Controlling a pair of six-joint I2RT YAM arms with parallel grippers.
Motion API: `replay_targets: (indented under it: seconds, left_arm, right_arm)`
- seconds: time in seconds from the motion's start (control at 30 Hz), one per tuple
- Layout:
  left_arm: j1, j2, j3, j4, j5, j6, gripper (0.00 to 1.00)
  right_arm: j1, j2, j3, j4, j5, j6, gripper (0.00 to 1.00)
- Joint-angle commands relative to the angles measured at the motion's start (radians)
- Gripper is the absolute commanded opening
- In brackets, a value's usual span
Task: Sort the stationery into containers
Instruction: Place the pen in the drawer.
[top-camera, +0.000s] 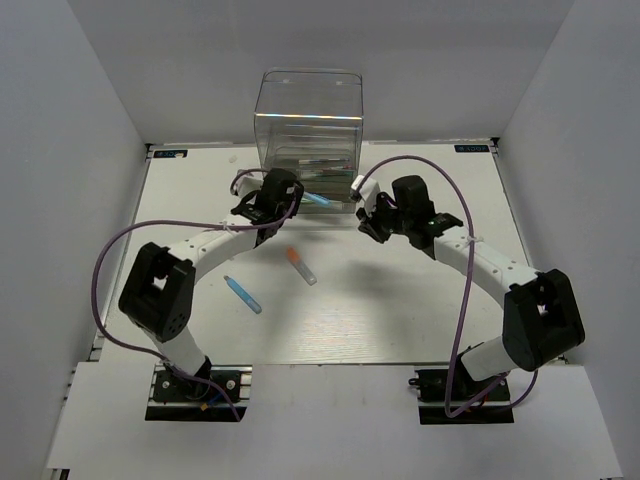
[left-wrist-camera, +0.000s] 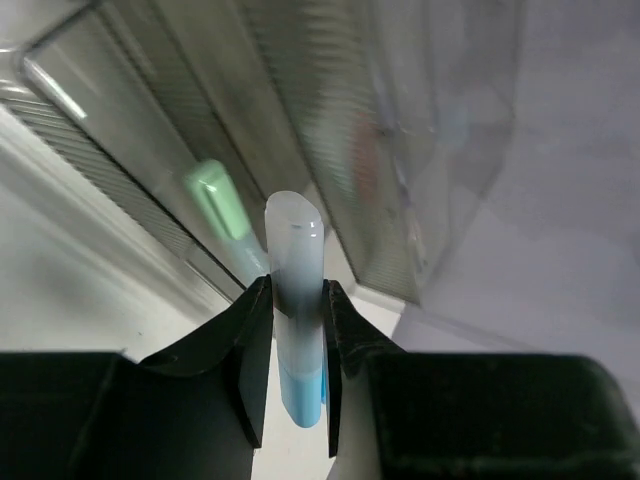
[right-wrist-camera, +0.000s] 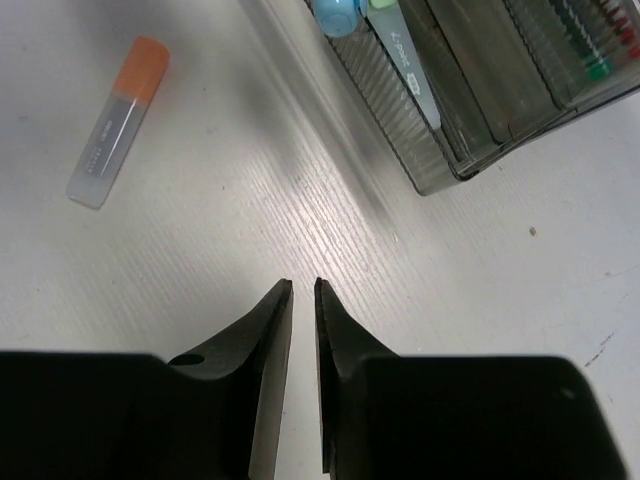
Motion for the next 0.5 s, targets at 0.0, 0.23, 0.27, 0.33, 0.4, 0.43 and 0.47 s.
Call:
replay_targets:
  seconds: [0.0,0.23,0.27,0.33,0.4,0.43,0.47]
  left_arm:
    - [0.003,0.016,0.055,-0.086,-0.095,-0.165,0.0]
    - [0.012,0.077,0.09,-0.06,-0.153,-0.259,0.0]
    - [0.012,0.078,0.109,-0.06,-0.153,-0.268,0.0]
    - [0.012,0.1,0.122,-0.069,-0.153,-0.277,0.0]
    - [0.012,0.114,0.138,-0.092,-0.153,-0.291,0.0]
    - [0.012,0.125,0.147,-0.106,-0.153,-0.291,0.0]
    - [0.012,0.125,0.147,-0.119,-0.153,-0.303,0.0]
  right_arm:
    - [-0.009,-0.036,-0.015,0.02,-0.017,0.022,0.21]
    - [-0.011,-0.041,-0.038,0.009,-0.051,0.027,0.21]
    - [-0.011,-0.039,-0.039,0.011,-0.051,0.028,0.22]
    - [-0.009,-0.038,-0.042,0.009,-0.056,0.028,0.22]
    - [-0.011,-0.036,-0.045,0.009,-0.062,0.028,0.24]
    - [-0.011,-0.033,-0.042,0.003,-0.066,0.03,0.24]
    - [-0.009,-0.033,-0.042,0.006,-0.071,0.03,0.25]
